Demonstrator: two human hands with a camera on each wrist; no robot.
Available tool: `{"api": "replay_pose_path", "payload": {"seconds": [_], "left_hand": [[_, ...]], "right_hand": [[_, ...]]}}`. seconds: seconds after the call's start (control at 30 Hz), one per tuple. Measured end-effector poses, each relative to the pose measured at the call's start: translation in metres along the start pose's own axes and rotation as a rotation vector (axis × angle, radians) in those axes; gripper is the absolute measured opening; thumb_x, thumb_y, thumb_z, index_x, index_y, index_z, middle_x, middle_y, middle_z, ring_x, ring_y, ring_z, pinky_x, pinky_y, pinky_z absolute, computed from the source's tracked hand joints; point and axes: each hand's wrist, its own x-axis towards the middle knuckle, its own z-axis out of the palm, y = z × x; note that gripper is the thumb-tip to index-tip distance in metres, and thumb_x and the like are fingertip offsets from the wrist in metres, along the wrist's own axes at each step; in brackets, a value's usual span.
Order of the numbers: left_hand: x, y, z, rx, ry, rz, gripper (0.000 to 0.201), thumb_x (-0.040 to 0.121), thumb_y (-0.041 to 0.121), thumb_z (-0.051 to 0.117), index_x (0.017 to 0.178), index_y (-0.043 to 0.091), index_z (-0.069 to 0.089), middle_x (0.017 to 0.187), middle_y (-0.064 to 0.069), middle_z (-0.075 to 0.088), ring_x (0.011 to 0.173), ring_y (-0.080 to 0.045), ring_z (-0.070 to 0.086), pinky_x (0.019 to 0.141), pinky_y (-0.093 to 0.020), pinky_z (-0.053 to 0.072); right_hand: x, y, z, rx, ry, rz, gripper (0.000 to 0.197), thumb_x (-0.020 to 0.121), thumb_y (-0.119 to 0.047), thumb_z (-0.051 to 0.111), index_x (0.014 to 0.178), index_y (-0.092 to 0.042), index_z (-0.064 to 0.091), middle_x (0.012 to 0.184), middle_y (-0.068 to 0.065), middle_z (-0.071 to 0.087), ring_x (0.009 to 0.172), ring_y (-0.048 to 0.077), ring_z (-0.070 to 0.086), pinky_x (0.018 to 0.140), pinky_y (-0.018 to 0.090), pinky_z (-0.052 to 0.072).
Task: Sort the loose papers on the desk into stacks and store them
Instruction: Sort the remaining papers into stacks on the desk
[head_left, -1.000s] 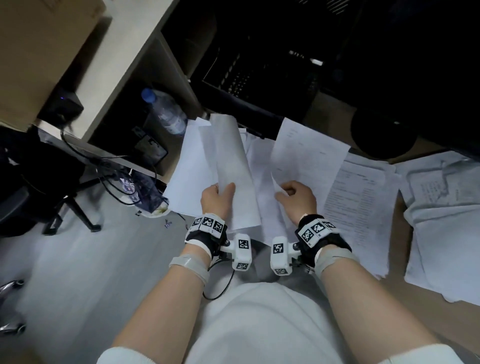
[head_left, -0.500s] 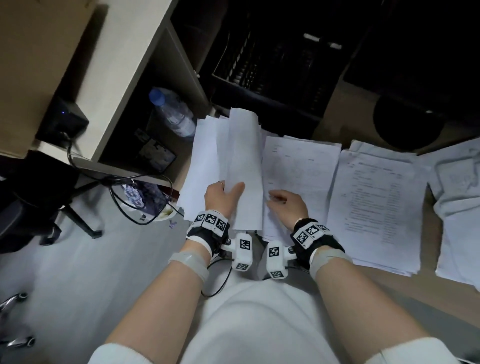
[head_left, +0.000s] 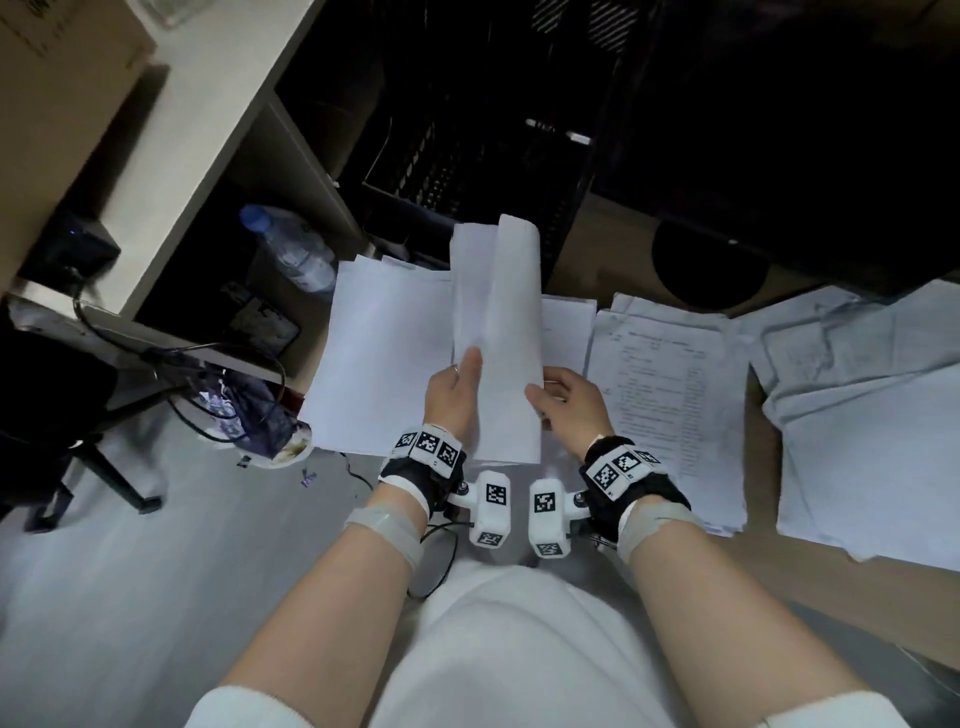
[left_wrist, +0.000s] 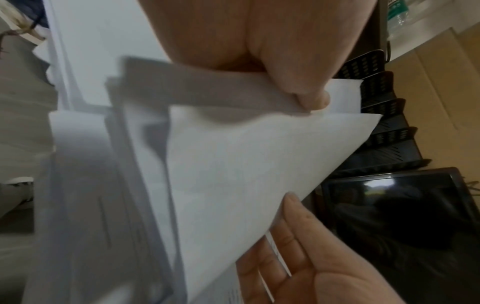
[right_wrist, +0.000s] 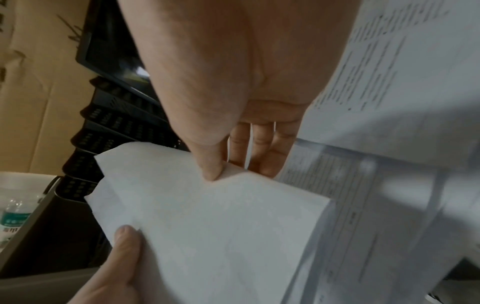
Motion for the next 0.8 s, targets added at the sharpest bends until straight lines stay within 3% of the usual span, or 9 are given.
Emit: {"api": "replay_pose_path", "payload": {"seconds": [0.07,0.13,0.2,0.3,0.37,0.47,0.53,0.7,0.8], "left_hand": [[-0.012,-0.001,0.013,0.003,0.016,0.014,0.042,0.104,0.035,0.049,0.071,0.01,0.054,0.057,0.005,0.05,0.045,0.0,0.046,0.052,-0.015,0.038],[-0.019,-0.008,0.027,0.029,0.015,-0.007,0.045,0.102,0.039,0.054,0.066,0.012,0.05,0.059,0.0,0.046,0.052,-0.013,0.041,0.058,-0.026,0.034],[-0.03,-0.015,0.041,0.036,0.048,-0.016,0.045,0.097,0.038,0.06,0.062,0.016,0.043,0.058,-0.002,0.039,0.055,-0.017,0.036,0.058,-0.029,0.03],[-0.044,-0.017,0.057,0.074,0.081,-0.023,0.04,0.091,0.035,0.064,0.062,0.016,0.044,0.057,0.0,0.041,0.055,-0.018,0.037,0.054,-0.027,0.03],[-0.054,-0.017,0.067,0.125,0.099,-0.023,0.037,0.088,0.034,0.065,0.062,0.016,0.045,0.056,0.001,0.043,0.055,-0.018,0.038,0.053,-0.026,0.031],[-0.064,-0.019,0.077,0.122,0.108,-0.024,0.034,0.082,0.034,0.064,0.061,0.017,0.043,0.058,-0.001,0.043,0.058,-0.018,0.038,0.056,-0.029,0.032],[-0.068,-0.019,0.079,0.112,0.121,-0.026,0.033,0.079,0.033,0.063,0.061,0.018,0.04,0.059,-0.002,0.041,0.058,-0.018,0.036,0.056,-0.031,0.031],[-0.066,-0.02,0.066,0.084,0.183,-0.042,0.039,0.08,0.027,0.062,0.054,0.021,0.033,0.053,0.003,0.033,0.055,-0.018,0.03,0.054,-0.028,0.027],[-0.058,-0.024,0.05,0.064,0.217,-0.073,0.036,0.076,0.031,0.061,0.054,0.02,0.034,0.056,-0.001,0.035,0.059,-0.019,0.032,0.056,-0.033,0.029]], "right_hand": [[-0.005,0.007,-0.018,0.019,0.035,-0.003,0.027,0.094,-0.023,0.062,0.122,-0.023,0.061,0.111,0.0,0.069,0.103,0.022,0.067,0.092,0.047,0.056],[-0.011,0.011,-0.036,0.062,0.057,0.001,0.032,0.098,-0.029,0.057,0.128,-0.019,0.059,0.117,0.002,0.067,0.105,0.02,0.066,0.096,0.046,0.054],[-0.019,0.012,-0.057,0.149,0.041,0.022,0.035,0.099,-0.042,0.053,0.125,-0.019,0.061,0.116,0.0,0.067,0.101,0.018,0.067,0.095,0.044,0.054],[-0.028,0.013,-0.086,0.165,0.004,0.026,0.041,0.094,-0.058,0.053,0.113,-0.024,0.065,0.107,-0.008,0.067,0.099,0.011,0.063,0.09,0.031,0.049],[-0.03,0.022,-0.103,0.071,0.006,-0.021,0.035,0.091,-0.056,0.06,0.104,-0.025,0.068,0.104,-0.008,0.069,0.098,0.012,0.063,0.092,0.031,0.048],[-0.027,0.041,-0.118,-0.081,0.088,-0.077,0.027,0.093,-0.04,0.06,0.097,-0.016,0.073,0.098,-0.001,0.073,0.096,0.023,0.067,0.092,0.038,0.053],[-0.029,0.048,-0.124,-0.139,0.138,-0.083,0.022,0.095,-0.032,0.06,0.098,-0.015,0.074,0.096,-0.003,0.072,0.096,0.023,0.067,0.087,0.031,0.051],[-0.031,0.046,-0.123,-0.207,0.152,-0.071,0.026,0.09,-0.038,0.068,0.087,-0.013,0.075,0.082,-0.003,0.072,0.083,0.021,0.066,0.077,0.029,0.051],[-0.023,0.042,-0.105,-0.217,0.15,-0.044,0.031,0.088,-0.04,0.069,0.085,-0.01,0.074,0.077,-0.001,0.069,0.079,0.023,0.065,0.073,0.03,0.05]]}}
